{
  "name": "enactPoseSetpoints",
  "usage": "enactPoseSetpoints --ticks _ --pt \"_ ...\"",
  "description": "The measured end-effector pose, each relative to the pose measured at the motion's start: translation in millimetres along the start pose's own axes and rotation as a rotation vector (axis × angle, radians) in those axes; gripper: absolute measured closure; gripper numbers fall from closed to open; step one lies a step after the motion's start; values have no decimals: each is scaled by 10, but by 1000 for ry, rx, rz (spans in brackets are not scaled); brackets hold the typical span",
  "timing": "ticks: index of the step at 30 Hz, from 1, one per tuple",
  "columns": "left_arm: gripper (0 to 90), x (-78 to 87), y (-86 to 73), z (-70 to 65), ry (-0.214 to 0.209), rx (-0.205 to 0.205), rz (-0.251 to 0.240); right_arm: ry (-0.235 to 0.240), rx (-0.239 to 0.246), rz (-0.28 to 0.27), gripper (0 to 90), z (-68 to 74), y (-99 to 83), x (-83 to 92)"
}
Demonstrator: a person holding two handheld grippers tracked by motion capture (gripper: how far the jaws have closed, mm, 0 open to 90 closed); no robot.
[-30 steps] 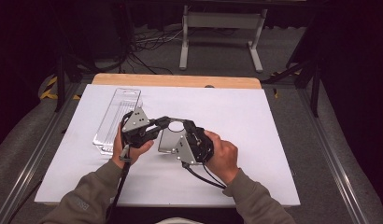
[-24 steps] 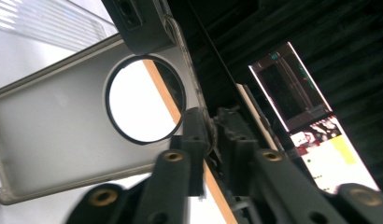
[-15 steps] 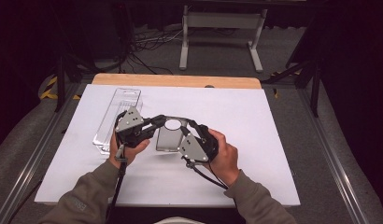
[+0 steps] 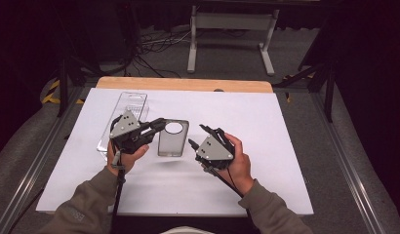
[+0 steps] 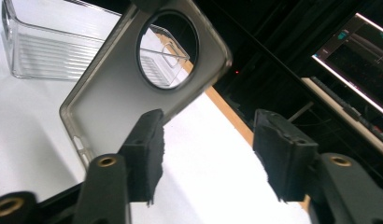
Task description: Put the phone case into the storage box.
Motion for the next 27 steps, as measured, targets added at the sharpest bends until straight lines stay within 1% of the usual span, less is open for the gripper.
enactPoseSetpoints --ticks 4,6,10,12,13,14,17,18,22,25,27 --pt "817 29 3 9 2 1 -6 11 -30 -4 365 -10 -56 8" --pt "817 43 5 16 4 -1 -8 18 -37 -9 359 -9 -83 24" --pt "817 62 8 23 8 -2 -14 30 -58 -21 312 -13 -126 60" --pt "817 76 9 23 2 -2 -9 33 -63 -28 291 -13 -151 83" --pt "817 76 9 23 2 -2 -9 33 -63 -28 291 -13 -151 83" --pt "817 86 16 31 8 -6 -17 42 -70 -33 278 -11 -175 104" --pt "818 100 17 33 3 -7 -13 41 -73 -35 275 -12 -194 123" --pt "817 106 19 38 10 -8 -17 38 -73 -33 259 -19 -222 149" --pt "817 117 23 47 13 -6 -24 36 -82 -30 253 -35 -259 183" --pt "818 126 26 57 14 -5 -27 34 -93 -21 248 -48 -323 231" --pt "818 135 28 64 16 -4 -29 32 -92 -10 242 -50 -377 270"
Point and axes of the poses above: each handheld gripper's, and its own axes: x roughly backward along the jaws, y roughly out of its top, z roughly to its left, the point moved 4 cm from there along -x, roughly forward along the jaws, and after that the axes turned 3 degrees about y, right-handed, at the moved point
